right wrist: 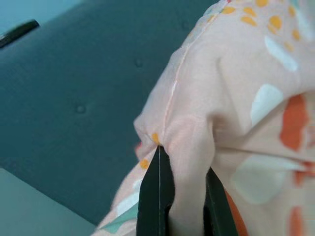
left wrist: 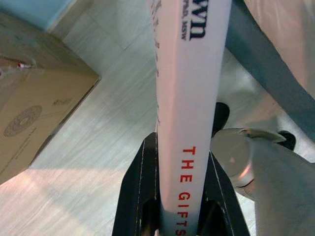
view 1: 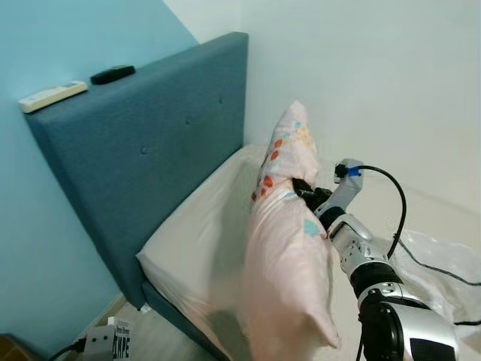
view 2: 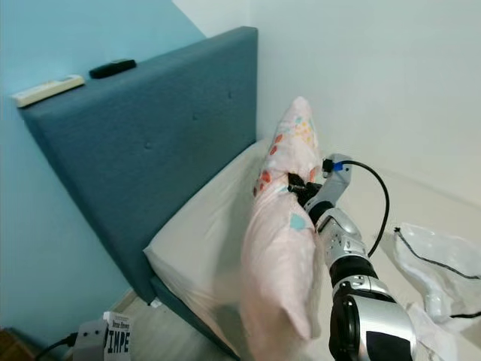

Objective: Clean up the room

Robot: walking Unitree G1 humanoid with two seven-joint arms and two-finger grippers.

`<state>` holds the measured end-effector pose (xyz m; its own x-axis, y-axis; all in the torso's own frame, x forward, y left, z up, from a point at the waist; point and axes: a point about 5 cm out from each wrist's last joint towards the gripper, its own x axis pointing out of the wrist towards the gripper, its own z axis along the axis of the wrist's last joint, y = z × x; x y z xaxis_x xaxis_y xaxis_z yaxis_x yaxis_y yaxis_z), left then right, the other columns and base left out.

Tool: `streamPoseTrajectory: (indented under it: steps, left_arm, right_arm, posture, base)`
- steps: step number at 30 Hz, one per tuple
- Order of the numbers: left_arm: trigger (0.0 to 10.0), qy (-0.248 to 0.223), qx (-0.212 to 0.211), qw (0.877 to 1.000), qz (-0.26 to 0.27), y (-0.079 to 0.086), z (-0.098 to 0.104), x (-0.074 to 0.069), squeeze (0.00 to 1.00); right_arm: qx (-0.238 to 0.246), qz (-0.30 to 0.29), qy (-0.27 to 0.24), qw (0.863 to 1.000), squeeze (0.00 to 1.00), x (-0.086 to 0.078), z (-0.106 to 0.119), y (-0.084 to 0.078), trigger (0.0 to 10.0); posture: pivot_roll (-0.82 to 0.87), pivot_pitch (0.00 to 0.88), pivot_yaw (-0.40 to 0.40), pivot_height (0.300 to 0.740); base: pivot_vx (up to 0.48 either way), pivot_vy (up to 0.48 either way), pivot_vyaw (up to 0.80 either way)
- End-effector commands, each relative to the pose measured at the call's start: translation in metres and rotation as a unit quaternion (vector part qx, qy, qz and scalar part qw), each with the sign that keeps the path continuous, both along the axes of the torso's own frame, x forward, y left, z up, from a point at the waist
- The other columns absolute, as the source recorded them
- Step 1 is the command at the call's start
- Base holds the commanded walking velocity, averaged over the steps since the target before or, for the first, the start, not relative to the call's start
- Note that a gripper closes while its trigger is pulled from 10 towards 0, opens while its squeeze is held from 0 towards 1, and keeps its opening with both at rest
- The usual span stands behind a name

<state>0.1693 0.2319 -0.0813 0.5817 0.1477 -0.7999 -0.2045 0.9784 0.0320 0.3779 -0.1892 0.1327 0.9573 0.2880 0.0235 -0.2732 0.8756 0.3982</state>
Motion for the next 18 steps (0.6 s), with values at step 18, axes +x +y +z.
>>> streamPoseTrajectory:
  steps: [18]
  left_arm:
    - [10.0, 0.017, -0.011, 0.999, -0.033, -0.0058, -0.0037, -0.0049, 0.00]
  right_arm:
    - [0.019, -0.050, -0.052, 0.997, 0.00, 0.0062, 0.0210, -0.0110, 10.0]
  posture:
    - [0.04, 0.000, -0.026, 0.708]
  base:
    - [0.000, 0.000, 0.74]
